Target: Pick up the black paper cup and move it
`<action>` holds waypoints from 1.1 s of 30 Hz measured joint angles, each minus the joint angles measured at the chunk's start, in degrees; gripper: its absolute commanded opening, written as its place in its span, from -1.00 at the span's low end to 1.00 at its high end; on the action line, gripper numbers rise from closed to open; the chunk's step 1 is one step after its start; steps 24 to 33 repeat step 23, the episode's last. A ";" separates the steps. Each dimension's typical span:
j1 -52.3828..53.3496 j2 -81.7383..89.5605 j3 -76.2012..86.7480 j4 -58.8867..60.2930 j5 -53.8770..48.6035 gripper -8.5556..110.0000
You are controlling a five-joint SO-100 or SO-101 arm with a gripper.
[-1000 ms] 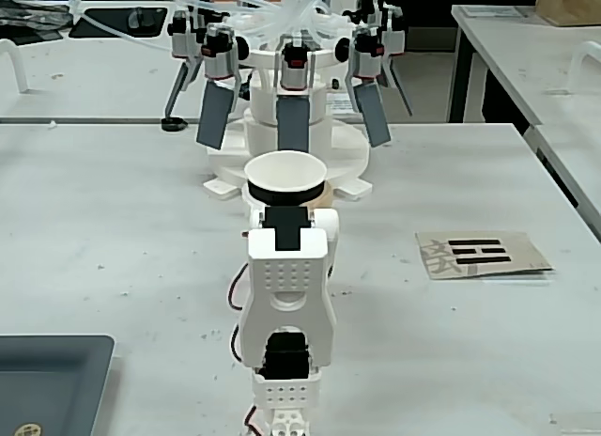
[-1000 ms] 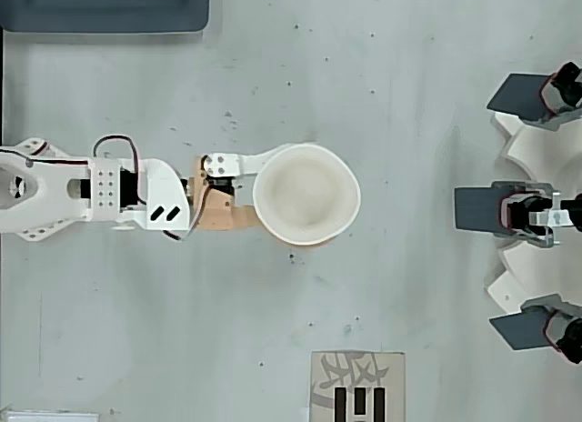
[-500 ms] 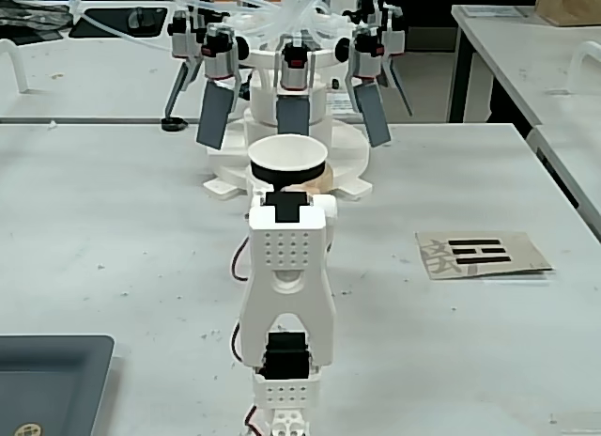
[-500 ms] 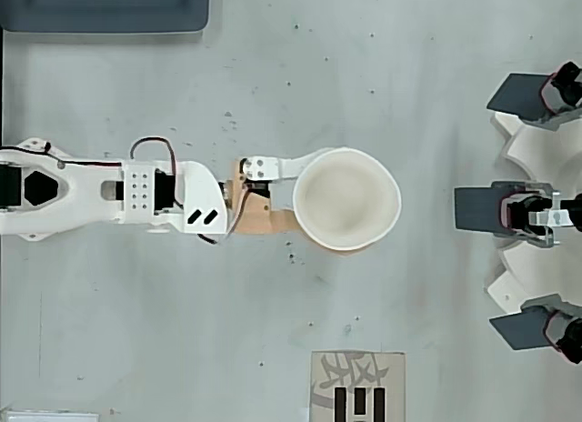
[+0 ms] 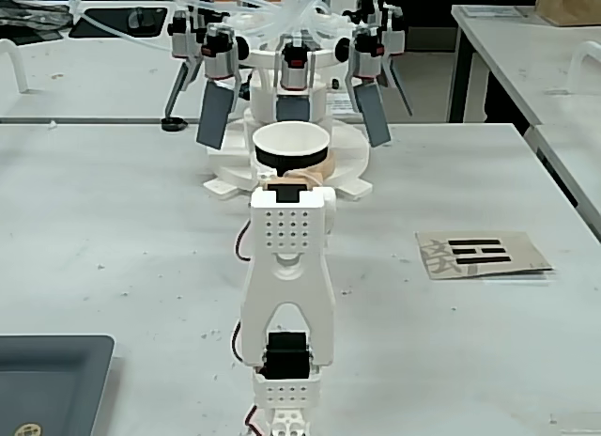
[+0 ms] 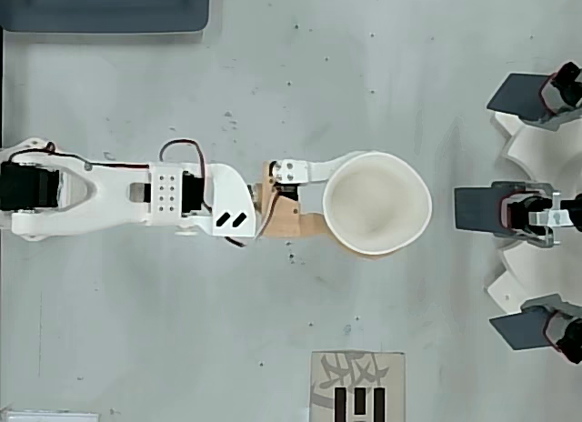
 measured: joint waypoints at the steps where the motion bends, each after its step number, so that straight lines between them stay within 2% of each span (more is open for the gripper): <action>1: 0.00 -0.35 -0.79 0.44 0.00 -0.69; 15: 0.53 -4.66 -8.88 3.52 -0.18 -0.69; 33: 0.53 -6.06 -10.72 4.57 -0.18 -0.70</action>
